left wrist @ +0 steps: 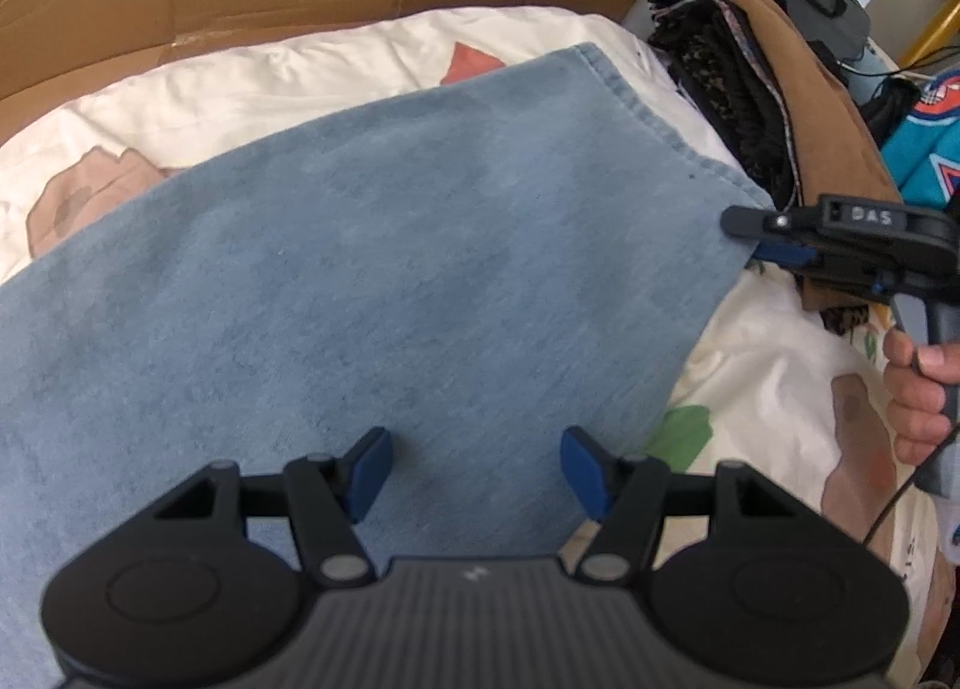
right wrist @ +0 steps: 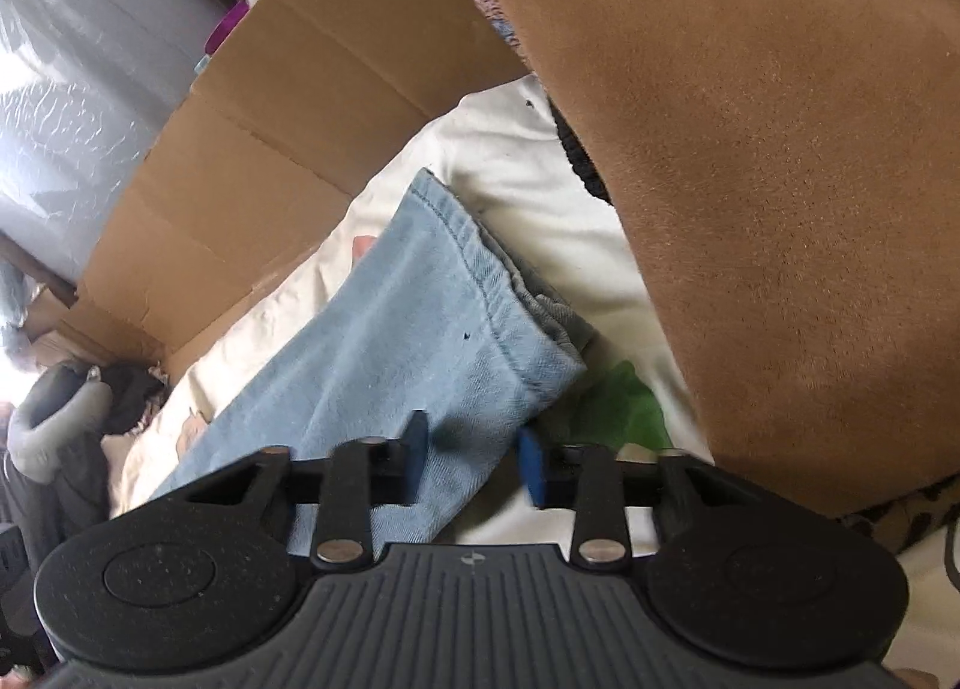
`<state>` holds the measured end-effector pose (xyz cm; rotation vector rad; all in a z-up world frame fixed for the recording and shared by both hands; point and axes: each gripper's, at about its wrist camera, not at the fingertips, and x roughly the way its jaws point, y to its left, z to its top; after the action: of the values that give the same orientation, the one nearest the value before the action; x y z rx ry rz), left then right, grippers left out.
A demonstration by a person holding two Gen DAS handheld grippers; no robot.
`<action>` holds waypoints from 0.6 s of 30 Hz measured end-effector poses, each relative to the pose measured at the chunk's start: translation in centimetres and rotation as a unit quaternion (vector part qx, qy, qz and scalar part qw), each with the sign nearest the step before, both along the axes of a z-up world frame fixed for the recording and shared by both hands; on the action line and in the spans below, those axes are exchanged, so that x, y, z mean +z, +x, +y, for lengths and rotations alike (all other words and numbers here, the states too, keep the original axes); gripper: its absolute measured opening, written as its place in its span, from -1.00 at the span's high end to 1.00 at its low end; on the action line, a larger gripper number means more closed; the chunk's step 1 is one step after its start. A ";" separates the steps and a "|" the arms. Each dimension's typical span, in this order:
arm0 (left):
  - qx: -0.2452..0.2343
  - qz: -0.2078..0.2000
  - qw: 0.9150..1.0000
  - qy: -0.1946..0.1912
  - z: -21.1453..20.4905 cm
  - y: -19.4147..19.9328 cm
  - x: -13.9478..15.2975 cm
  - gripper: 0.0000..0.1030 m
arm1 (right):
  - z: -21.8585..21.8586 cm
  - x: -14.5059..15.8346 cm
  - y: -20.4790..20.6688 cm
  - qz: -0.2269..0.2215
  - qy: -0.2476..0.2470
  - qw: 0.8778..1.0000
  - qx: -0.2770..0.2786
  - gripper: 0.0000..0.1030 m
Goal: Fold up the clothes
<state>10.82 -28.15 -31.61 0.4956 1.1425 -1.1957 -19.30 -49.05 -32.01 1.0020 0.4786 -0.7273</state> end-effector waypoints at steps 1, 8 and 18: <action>-0.006 -0.004 1.000 -0.003 -0.3 -0.1 0.2 -0.28 | -0.2 0.1 -0.1 -0.003 -0.001 1.000 -0.005 0.92; -0.058 -0.035 0.997 -0.028 -3.0 -1.8 1.1 -0.35 | -0.6 1.2 -0.2 -0.019 -0.015 1.000 -0.020 0.95; -0.120 -0.026 0.991 -0.059 -6.1 -5.1 0.1 -0.35 | -1.3 1.4 -0.1 -0.029 -0.009 0.999 -0.016 0.95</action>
<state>5.68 -34.29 -31.49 0.5822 0.9800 -1.4401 -19.39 -50.31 -30.56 1.0135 0.4067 -0.7282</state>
